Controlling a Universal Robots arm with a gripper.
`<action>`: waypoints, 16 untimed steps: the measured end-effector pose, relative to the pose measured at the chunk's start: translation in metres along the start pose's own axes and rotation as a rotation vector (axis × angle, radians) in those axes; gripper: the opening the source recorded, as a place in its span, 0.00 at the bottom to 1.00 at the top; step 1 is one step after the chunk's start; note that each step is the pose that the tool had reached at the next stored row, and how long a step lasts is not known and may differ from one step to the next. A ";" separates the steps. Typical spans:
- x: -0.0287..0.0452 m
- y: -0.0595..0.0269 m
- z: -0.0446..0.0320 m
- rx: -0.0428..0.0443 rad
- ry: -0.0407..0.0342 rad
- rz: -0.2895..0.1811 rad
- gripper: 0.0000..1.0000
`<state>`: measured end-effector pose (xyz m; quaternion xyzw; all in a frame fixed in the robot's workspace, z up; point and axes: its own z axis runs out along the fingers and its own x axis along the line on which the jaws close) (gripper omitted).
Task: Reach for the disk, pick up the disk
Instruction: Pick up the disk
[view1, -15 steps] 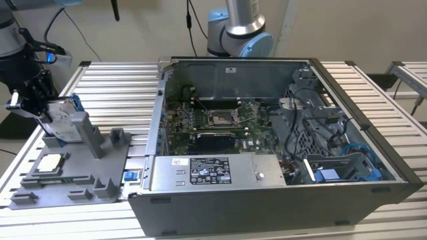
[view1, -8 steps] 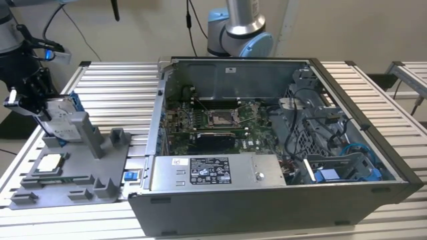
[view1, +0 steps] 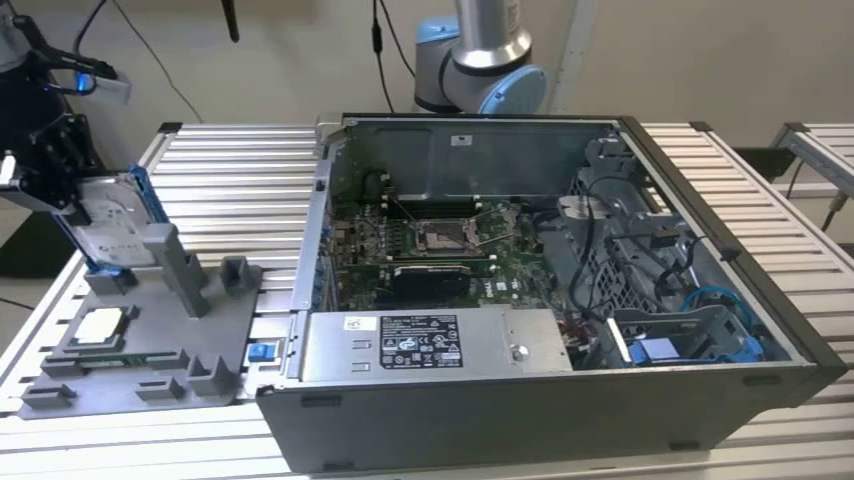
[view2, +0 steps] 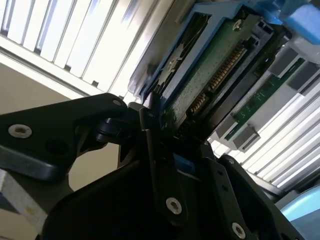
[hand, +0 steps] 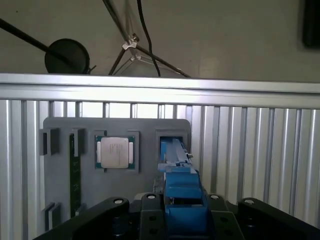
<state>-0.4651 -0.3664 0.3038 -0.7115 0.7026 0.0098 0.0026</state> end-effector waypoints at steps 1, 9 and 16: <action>-0.0001 0.0000 -0.0038 0.0000 0.0000 0.000 0.00; -0.0004 0.0003 -0.0271 0.0000 0.0000 0.000 0.00; -0.0008 0.0006 -0.0468 -0.0001 0.0000 0.000 0.00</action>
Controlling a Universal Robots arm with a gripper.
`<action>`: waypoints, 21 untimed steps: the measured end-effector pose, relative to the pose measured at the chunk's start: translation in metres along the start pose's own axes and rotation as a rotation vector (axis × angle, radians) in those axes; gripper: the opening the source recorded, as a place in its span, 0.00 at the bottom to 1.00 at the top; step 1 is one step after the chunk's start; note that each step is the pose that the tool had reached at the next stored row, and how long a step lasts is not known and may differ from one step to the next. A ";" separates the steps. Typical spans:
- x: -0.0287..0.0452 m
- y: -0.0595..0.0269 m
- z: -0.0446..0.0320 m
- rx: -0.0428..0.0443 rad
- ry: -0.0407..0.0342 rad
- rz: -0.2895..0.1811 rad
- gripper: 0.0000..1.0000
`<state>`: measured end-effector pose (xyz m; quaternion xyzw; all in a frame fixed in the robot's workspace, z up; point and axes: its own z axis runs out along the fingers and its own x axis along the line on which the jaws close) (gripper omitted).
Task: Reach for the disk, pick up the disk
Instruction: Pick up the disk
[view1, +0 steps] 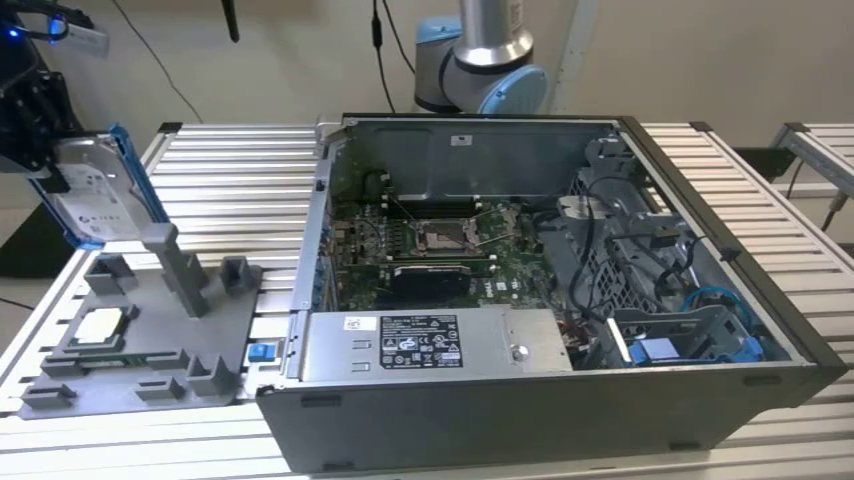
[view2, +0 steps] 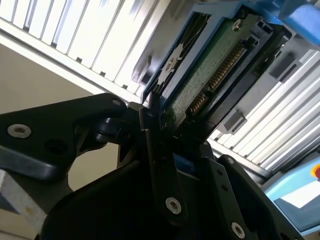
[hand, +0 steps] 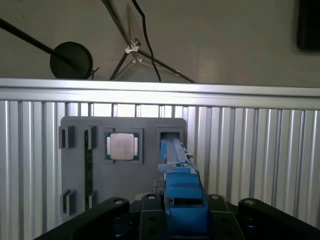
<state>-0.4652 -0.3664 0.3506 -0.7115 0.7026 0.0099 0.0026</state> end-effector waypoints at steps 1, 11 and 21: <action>0.0000 0.0000 -0.0028 0.0001 0.0000 0.000 0.00; -0.0003 0.0003 -0.0196 0.0004 -0.0001 0.000 0.00; -0.0005 0.0003 -0.0253 0.0002 0.0000 0.000 0.00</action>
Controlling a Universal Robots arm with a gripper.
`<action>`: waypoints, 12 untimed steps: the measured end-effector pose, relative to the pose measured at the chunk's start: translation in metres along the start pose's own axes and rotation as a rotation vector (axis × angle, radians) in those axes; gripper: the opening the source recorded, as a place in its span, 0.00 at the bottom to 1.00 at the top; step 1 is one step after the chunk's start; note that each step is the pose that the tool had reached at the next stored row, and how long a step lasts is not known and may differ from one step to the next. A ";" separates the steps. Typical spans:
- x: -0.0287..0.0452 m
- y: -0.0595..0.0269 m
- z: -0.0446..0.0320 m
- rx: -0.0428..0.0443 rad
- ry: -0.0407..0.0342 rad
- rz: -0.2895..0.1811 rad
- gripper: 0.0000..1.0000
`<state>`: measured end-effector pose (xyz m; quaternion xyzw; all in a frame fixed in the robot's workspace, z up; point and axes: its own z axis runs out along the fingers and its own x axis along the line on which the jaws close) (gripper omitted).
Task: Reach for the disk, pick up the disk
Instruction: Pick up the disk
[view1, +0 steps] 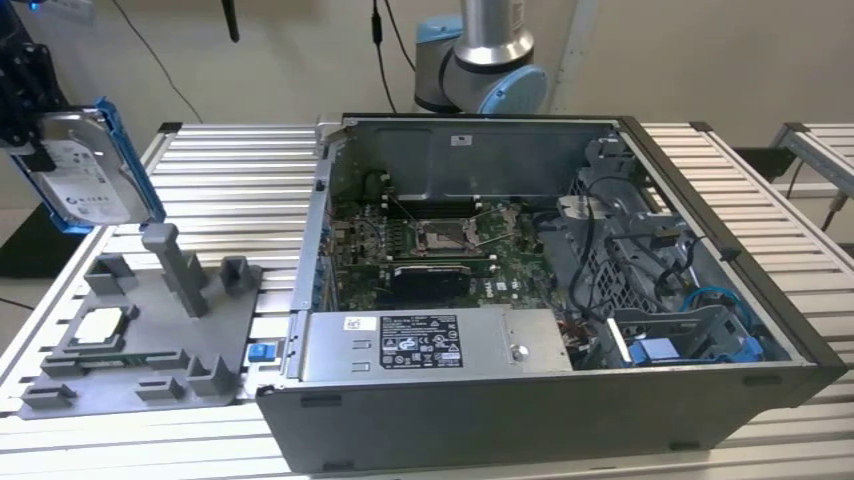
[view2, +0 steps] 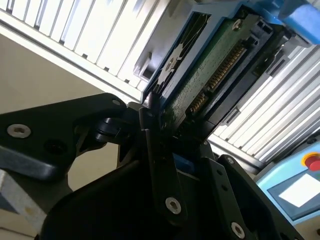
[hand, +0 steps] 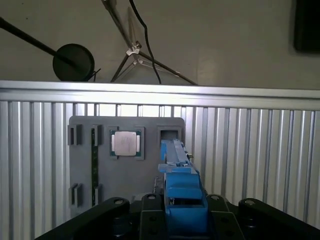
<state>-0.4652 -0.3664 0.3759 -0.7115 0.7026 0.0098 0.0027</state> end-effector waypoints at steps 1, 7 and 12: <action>0.0000 0.0000 -0.0009 -0.0003 0.0001 0.000 0.00; -0.0001 -0.0002 -0.0060 -0.0031 0.0000 0.000 0.00; -0.0001 -0.0002 -0.0099 -0.0046 -0.0002 0.000 0.00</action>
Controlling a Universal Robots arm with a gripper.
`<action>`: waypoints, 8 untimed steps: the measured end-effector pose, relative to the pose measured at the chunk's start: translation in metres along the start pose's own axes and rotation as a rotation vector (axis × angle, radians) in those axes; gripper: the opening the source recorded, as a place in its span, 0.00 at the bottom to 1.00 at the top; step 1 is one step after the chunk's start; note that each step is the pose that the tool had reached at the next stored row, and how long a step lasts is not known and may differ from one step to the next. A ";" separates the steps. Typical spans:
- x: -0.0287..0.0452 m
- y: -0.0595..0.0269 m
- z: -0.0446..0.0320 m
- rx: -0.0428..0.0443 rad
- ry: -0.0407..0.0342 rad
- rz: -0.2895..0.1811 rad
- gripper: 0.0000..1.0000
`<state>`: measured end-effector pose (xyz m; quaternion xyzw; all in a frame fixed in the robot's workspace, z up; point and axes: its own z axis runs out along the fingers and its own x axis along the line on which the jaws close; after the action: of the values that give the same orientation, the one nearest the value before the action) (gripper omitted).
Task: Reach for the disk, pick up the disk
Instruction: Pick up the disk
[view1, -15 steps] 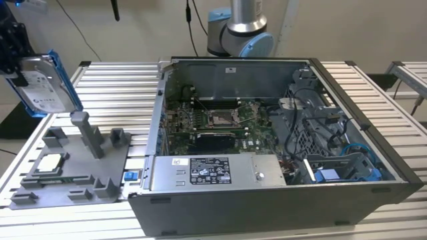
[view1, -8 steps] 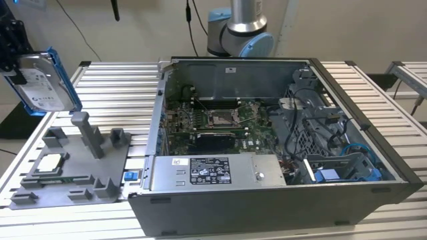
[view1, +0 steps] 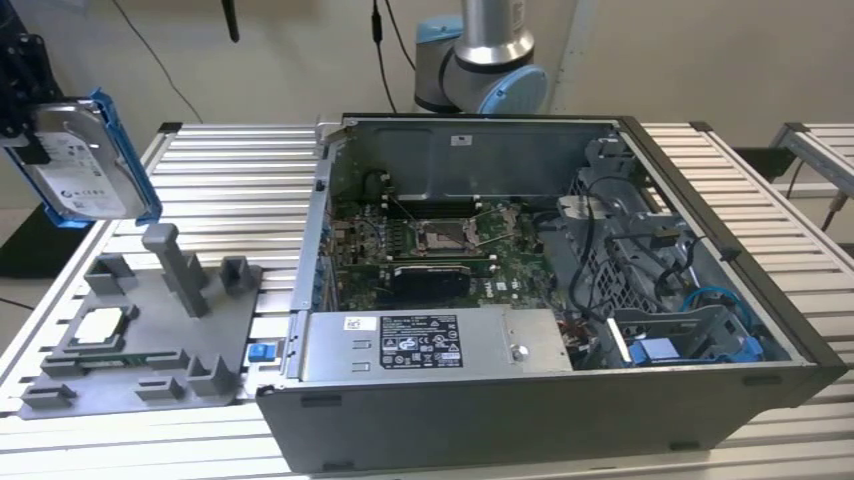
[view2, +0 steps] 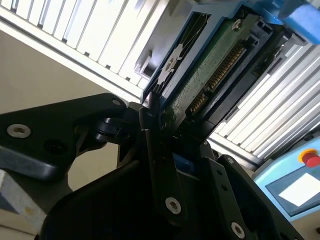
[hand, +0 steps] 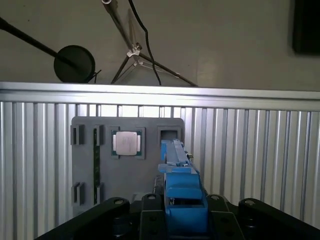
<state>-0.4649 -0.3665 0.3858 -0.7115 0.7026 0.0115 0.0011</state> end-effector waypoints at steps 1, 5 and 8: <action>0.0000 0.0000 -0.0007 -0.0002 0.0000 0.000 0.00; 0.0000 0.0000 -0.0035 -0.0012 -0.0001 0.000 0.00; -0.0001 0.0000 -0.0054 -0.0018 -0.0001 0.000 0.00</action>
<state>-0.4649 -0.3665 0.3912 -0.7114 0.7027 0.0121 0.0005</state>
